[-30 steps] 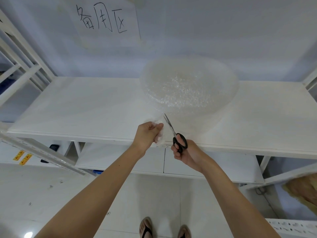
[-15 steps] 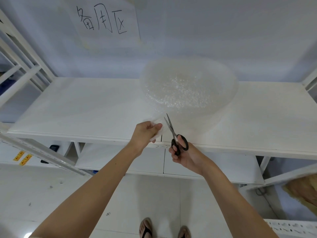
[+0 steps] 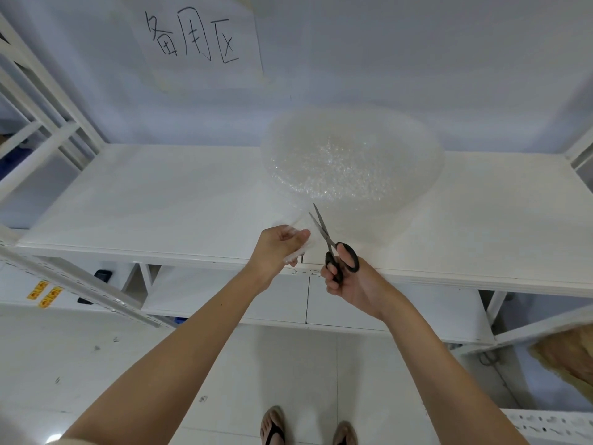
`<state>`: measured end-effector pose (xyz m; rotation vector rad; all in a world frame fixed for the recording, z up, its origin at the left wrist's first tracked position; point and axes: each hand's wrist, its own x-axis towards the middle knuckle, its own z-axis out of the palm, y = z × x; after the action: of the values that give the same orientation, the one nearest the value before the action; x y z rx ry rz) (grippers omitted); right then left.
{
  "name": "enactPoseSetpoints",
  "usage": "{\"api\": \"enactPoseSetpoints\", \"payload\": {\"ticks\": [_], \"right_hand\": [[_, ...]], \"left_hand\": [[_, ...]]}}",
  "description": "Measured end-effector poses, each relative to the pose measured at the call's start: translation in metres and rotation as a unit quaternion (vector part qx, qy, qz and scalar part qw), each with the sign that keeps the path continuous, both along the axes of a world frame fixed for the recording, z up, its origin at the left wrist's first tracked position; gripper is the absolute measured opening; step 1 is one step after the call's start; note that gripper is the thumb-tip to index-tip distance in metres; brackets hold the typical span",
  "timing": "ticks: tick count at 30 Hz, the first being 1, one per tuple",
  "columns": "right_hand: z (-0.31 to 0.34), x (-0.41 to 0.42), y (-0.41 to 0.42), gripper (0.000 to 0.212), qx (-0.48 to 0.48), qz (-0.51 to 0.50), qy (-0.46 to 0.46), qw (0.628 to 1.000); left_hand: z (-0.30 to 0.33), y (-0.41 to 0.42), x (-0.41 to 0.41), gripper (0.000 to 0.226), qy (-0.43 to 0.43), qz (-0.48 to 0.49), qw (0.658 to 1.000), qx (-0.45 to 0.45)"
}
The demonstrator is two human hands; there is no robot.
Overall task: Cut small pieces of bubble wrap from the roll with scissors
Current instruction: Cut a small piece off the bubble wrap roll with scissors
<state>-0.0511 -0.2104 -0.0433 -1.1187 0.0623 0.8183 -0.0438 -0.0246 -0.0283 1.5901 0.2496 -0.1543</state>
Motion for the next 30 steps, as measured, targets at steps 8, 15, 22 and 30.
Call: {"api": "enactPoseSetpoints", "payload": {"ticks": [8,15,22,30], "right_hand": [[-0.0029,-0.0032,-0.0064,0.041,0.004,-0.022,-0.007,1.0],[-0.0034,-0.0033,-0.0047,0.042,0.016,0.004,0.008,1.0],[-0.0016,0.0015,0.0009,0.041,-0.01,-0.012,0.001,1.0],[-0.0012,-0.0043,0.0029,0.049,0.013,-0.029,0.002,1.0]], "left_hand": [[-0.0006,0.0004,0.0,0.025,0.004,0.013,1.0,0.007],[0.0,0.0017,-0.0003,0.027,-0.002,0.01,1.0,0.015],[-0.0028,0.0018,-0.0048,0.028,0.0,0.024,1.0,0.017],[0.0063,0.0049,-0.0022,0.026,-0.006,0.02,1.0,0.017]]}}
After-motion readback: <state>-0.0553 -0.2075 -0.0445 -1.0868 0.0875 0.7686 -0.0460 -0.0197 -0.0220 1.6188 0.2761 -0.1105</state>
